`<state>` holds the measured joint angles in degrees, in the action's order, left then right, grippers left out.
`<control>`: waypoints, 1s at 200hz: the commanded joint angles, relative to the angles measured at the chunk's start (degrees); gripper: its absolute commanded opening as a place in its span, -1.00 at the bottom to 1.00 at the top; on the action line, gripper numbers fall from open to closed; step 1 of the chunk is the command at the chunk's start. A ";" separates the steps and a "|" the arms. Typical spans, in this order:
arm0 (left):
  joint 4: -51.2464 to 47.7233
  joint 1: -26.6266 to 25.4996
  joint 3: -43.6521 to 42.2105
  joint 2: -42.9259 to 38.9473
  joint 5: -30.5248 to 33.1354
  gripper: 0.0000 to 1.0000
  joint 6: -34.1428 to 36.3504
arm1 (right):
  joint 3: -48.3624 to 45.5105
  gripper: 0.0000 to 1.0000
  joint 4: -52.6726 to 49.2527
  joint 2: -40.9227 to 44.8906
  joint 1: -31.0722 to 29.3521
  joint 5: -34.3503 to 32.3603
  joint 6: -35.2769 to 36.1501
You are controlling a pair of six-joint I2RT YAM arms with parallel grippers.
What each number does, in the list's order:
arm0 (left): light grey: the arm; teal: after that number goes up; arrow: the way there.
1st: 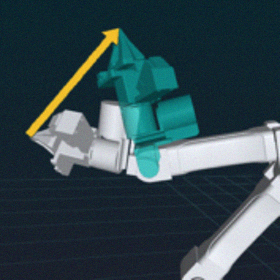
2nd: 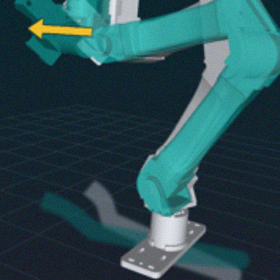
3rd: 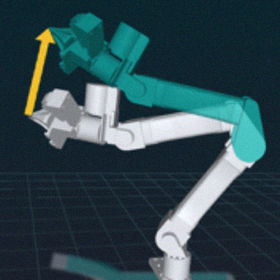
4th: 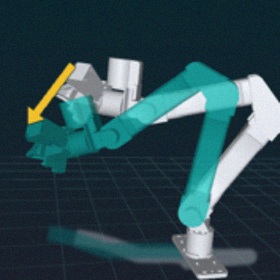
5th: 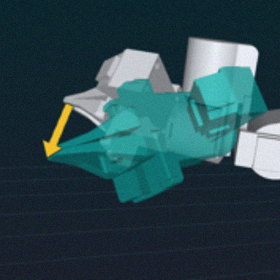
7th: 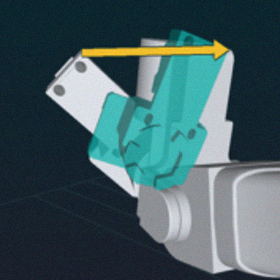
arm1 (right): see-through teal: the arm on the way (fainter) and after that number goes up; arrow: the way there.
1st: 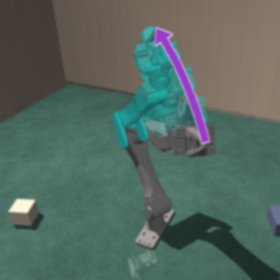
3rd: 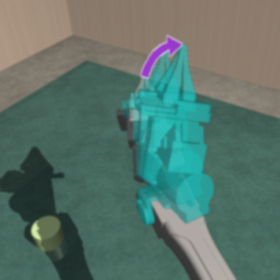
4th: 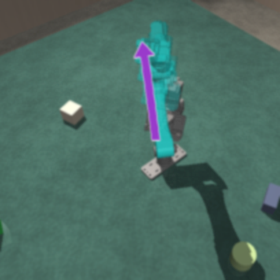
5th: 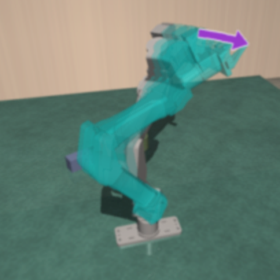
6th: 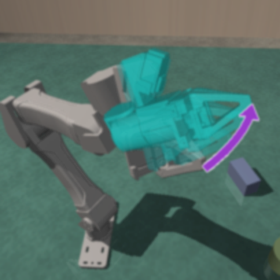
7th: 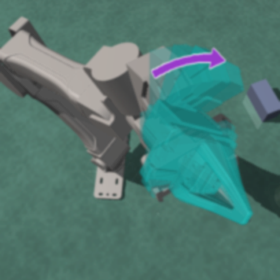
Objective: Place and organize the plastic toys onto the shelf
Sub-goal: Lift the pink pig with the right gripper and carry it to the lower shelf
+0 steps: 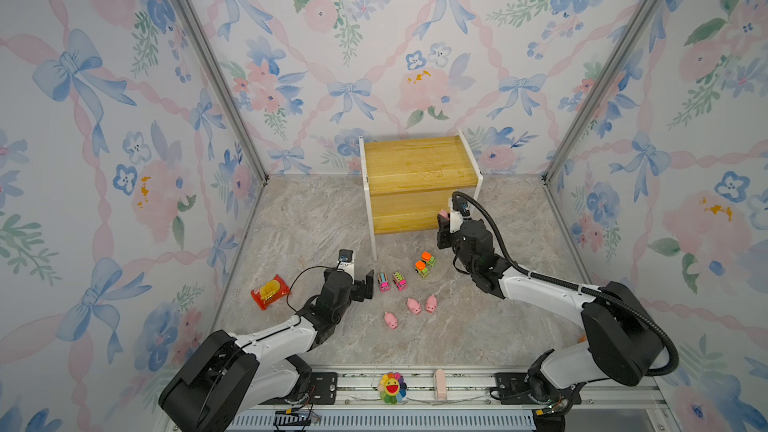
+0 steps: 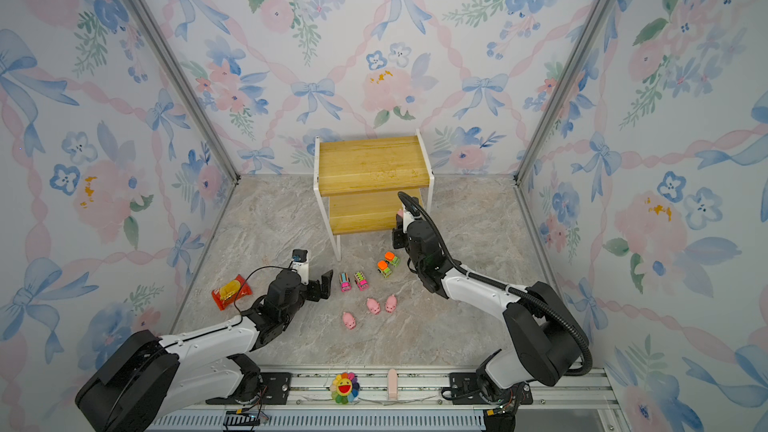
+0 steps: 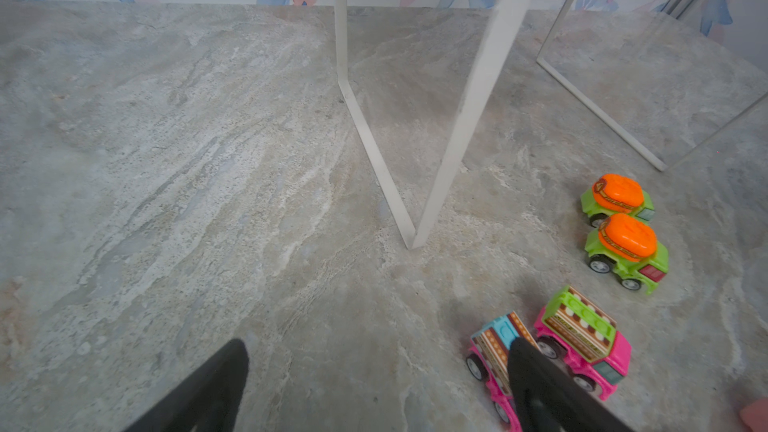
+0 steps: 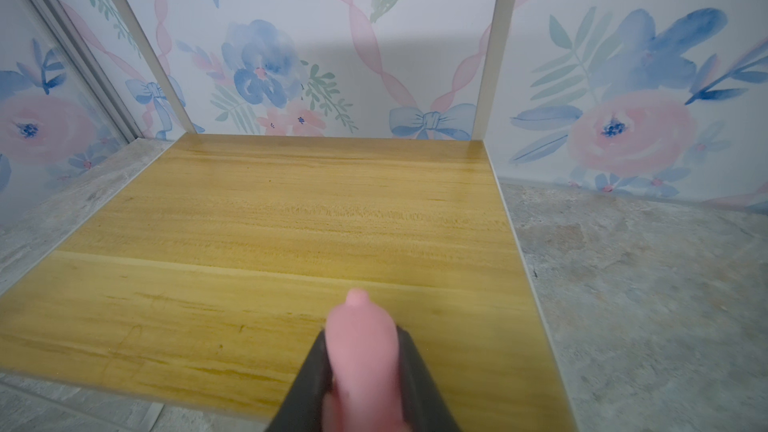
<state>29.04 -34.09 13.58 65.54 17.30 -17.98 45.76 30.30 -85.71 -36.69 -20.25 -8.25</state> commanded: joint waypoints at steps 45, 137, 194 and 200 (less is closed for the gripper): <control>-0.19 0.40 1.37 0.95 -0.07 0.96 1.06 | 1.10 -0.47 4.72 -3.64 0.48 -2.51 1.83; -0.21 0.41 1.86 1.86 0.33 0.96 1.10 | 0.12 -0.46 6.33 -6.31 1.44 -2.85 1.63; -0.16 0.37 1.90 2.07 0.01 0.96 0.93 | -1.82 -0.40 6.71 -5.52 1.39 -2.84 1.23; -0.18 0.42 1.88 1.91 -0.07 0.96 0.92 | -1.92 -0.39 6.62 -5.52 1.44 -2.86 1.24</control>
<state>29.04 -34.09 14.44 67.24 17.30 -17.98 45.41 37.26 -90.41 -35.94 -21.91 -7.01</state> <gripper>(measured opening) 0.979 0.299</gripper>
